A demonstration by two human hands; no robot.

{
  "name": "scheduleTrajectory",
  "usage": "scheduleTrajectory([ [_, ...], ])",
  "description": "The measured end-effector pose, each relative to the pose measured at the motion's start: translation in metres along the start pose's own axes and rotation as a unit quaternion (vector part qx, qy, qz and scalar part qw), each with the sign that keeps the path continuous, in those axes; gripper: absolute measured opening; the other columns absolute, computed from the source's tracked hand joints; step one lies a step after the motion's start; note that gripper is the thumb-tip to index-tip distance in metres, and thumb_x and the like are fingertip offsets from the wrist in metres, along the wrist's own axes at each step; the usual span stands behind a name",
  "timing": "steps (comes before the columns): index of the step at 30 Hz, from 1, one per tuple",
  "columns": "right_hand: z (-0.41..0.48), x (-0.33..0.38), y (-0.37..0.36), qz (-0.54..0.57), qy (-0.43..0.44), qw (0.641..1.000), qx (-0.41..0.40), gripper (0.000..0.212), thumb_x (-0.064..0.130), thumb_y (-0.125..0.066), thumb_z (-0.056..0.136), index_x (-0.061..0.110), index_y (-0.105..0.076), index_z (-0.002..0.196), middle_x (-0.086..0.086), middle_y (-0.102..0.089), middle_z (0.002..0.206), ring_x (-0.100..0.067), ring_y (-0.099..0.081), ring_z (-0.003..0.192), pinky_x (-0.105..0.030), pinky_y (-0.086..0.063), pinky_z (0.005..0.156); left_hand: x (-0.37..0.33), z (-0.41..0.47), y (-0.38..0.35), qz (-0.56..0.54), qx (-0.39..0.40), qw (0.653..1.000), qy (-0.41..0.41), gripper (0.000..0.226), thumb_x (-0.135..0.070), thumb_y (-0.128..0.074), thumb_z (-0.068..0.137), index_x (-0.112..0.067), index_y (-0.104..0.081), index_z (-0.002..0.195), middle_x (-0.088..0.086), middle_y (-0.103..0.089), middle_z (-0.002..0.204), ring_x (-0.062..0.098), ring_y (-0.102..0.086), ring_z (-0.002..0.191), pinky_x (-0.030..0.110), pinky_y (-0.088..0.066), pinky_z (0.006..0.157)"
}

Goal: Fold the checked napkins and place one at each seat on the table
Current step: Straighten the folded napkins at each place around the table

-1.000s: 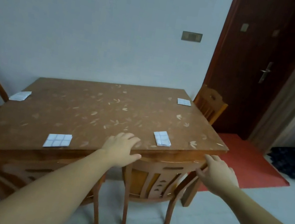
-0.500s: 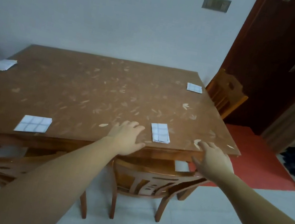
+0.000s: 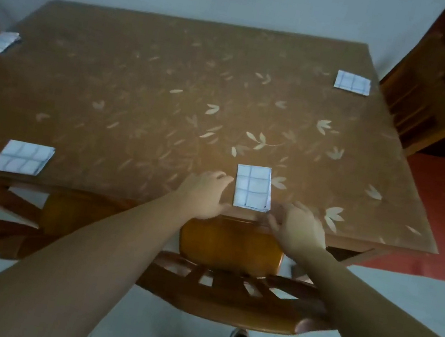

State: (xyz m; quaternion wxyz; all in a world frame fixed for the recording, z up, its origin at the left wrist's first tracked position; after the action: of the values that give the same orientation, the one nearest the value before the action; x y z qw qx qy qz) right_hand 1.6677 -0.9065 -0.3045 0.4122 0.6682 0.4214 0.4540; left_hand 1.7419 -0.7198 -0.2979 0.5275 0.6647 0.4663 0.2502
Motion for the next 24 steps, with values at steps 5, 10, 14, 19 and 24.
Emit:
scheduleTrajectory([
  [5,0.04,-0.005,-0.032,0.045,-0.003,0.999,0.008,0.034,0.052,-0.046,0.092,0.022,-0.061,0.095,-0.006,-0.065,0.103,-0.023,-0.063,0.089,-0.044,-0.056,0.078,-0.005,0.044,-0.017,-0.065,0.017,0.998,0.015,0.073,-0.037,-0.058,0.089,-0.021,-0.025,0.152,0.001,-0.025,0.16,0.023,-0.029,0.144,0.045,-0.034,0.111],
  [10,0.057,-0.005,-0.035,0.095,-0.031,0.995,0.007,0.025,0.045,-0.05,0.091,0.022,-0.058,0.093,0.0,-0.061,0.082,-0.022,-0.062,0.073,-0.041,-0.057,0.068,-0.008,0.069,-0.023,-0.065,0.028,0.997,0.014,0.074,-0.032,-0.056,0.09,-0.024,-0.019,0.154,0.0,-0.014,0.163,0.024,-0.019,0.148,0.049,-0.028,0.115],
  [14,0.067,-0.008,-0.04,0.122,-0.046,0.991,0.005,0.017,0.033,-0.053,0.09,0.02,-0.061,0.083,0.0,-0.063,0.071,-0.022,-0.061,0.066,-0.039,-0.057,0.064,-0.005,0.088,-0.028,-0.032,0.069,0.997,-0.016,0.08,-0.033,-0.058,0.089,-0.032,-0.012,0.155,-0.003,0.0,0.165,0.02,-0.007,0.151,0.05,-0.019,0.117],
  [19,0.077,-0.007,-0.041,0.117,-0.029,0.993,0.009,0.014,0.024,-0.053,0.088,0.02,-0.059,0.076,-0.001,-0.061,0.07,-0.026,-0.062,0.068,-0.04,-0.057,0.065,0.005,0.088,-0.029,-0.019,0.053,0.998,-0.025,0.077,-0.042,-0.06,0.087,-0.031,-0.02,0.152,0.001,-0.017,0.16,0.026,-0.018,0.145,0.046,-0.025,0.113],
  [24,0.096,-0.006,-0.036,0.119,-0.011,0.993,0.005,0.016,0.019,-0.053,0.088,0.023,-0.068,0.091,-0.001,-0.067,0.084,-0.025,-0.063,0.076,-0.042,-0.057,0.071,0.017,0.059,-0.039,-0.018,0.002,1.0,0.001,0.066,-0.053,-0.049,0.09,-0.025,-0.031,0.147,0.003,-0.036,0.141,0.025,-0.035,0.128,0.044,-0.037,0.104],
])
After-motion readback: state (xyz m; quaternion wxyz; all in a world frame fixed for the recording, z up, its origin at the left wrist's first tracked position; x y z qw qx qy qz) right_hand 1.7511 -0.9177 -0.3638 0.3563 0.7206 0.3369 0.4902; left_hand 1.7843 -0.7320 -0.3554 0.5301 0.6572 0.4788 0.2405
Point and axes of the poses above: each hand's wrist, its own z-axis towards the middle knuckle, its own y-axis out of the back of the hand, x = y × z, the point moved 3 cm from there along z, towards the middle knuckle
